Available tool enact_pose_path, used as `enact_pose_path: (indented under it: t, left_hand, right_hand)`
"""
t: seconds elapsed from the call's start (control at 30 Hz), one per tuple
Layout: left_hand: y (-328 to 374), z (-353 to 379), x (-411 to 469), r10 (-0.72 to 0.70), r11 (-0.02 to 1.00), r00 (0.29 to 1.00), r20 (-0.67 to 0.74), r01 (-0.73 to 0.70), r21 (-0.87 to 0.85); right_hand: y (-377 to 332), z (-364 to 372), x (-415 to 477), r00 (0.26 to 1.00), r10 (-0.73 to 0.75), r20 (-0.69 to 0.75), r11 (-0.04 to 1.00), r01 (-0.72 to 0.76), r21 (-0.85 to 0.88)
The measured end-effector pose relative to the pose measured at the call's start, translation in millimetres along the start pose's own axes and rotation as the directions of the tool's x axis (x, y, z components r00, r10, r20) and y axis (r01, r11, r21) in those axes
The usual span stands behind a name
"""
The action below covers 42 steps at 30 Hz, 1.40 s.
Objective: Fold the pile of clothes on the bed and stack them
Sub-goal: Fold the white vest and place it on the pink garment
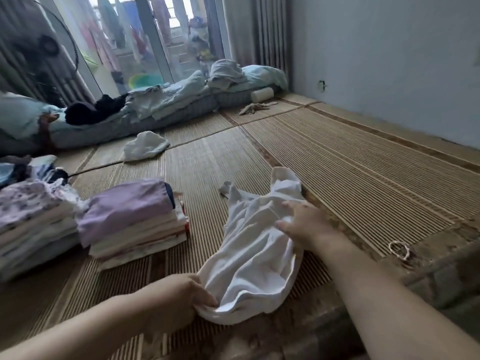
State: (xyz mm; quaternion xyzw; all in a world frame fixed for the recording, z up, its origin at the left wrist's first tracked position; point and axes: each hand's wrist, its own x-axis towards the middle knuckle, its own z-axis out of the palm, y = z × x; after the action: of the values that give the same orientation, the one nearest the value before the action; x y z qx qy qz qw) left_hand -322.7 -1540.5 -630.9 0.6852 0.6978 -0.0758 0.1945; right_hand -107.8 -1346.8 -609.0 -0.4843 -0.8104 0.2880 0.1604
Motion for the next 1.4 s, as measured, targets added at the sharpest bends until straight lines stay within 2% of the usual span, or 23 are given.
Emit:
enact_pose_path:
  t: [0.13,0.23,0.33,0.43,0.53,0.6,0.7,0.73,0.8,0.9,1.0,1.1,1.17,1.23,1.3,1.4]
  left_hand:
    - [2.5,-24.6,-3.9,0.017,0.987,1.000,0.025,-0.013,-0.162]
    - [12.1,-41.6,25.4,-0.037,0.939,0.997,-0.068,0.012,-0.344]
    - [16.7,-56.3,75.8,-0.158,0.895,0.967,-0.201,0.054,-0.442]
    - [12.4,-71.5,136.4,-0.307,0.834,0.899,-0.312,0.096,-0.544]
    - [4.9,-83.4,190.4,-0.477,0.709,0.837,-0.268,0.185,-0.681]
    - [1.5,-89.2,217.0,-0.556,0.619,0.802,-0.220,0.223,-0.753]
    - [-6.7,-93.8,244.2,-0.621,0.581,0.748,-0.232,0.241,-0.777]
    - [-8.3,-95.9,248.7,-0.621,0.554,0.755,-0.210,0.233,-0.799]
    - [-9.2,-100.6,247.6,-0.553,0.512,0.812,-0.187,0.154,-0.845]
    - [-6.9,-110.1,223.7,-0.482,0.452,0.855,-0.193,0.054,-0.890]
    - [-8.2,-129.7,188.9,-0.452,0.296,0.871,-0.192,-0.057,-0.953]
    - [-8.7,-161.2,142.0,-0.452,0.186,0.858,-0.244,-0.177,-0.966]
    - [-8.3,-182.0,108.4,-0.424,0.141,0.856,-0.296,-0.260,-0.955]
    - [-5.8,-202.3,69.6,-0.416,0.133,0.841,-0.346,-0.320,-0.938]
    - [-4.0,-221.0,32.4,-0.394,0.190,0.823,-0.408,-0.362,-0.913]
    - [6.4,-245.1,-22.1,-0.359,0.206,0.803,-0.475,-0.429,-0.880]
  right_hand:
    - [-12.2,11.3,-8.5,0.998,-0.010,0.060,1.000,0.011,-0.006]
    - [-14.1,12.5,-4.0,0.997,-0.028,0.070,0.999,0.031,-0.031]
    - [-7.0,11.1,12.7,0.999,-0.016,0.044,1.000,0.017,-0.022]
    - [5.1,10.8,39.4,0.999,0.034,-0.017,0.999,-0.034,0.016]
    - [17.1,15.1,69.6,0.990,0.130,-0.063,0.989,-0.124,0.084]
    - [25.9,21.0,88.6,0.973,0.214,-0.090,0.976,-0.208,0.071]
    - [32.5,28.3,111.9,0.937,0.286,-0.200,0.958,-0.285,0.032]
    - [31.5,28.0,120.2,0.928,0.301,-0.220,0.954,-0.289,0.083]
    - [26.1,23.2,133.2,0.927,0.340,-0.160,0.923,-0.296,0.244]
    - [15.6,14.1,139.0,0.933,0.357,0.036,0.810,-0.329,0.487]
    - [5.9,-5.5,124.2,0.954,0.257,0.154,0.715,-0.295,0.634]
    - [-6.9,-36.6,101.3,0.982,0.094,0.164,0.450,-0.189,0.873]
    - [-16.4,-54.6,79.8,0.988,0.002,0.154,0.269,-0.149,0.952]
    - [-26.0,-74.0,53.7,0.988,-0.043,0.150,0.147,-0.143,0.979]
    - [-40.0,-100.4,27.2,0.979,-0.158,0.128,0.088,-0.115,0.989]
    - [-73.5,-146.8,-7.1,0.950,-0.293,0.103,0.125,-0.069,0.990]
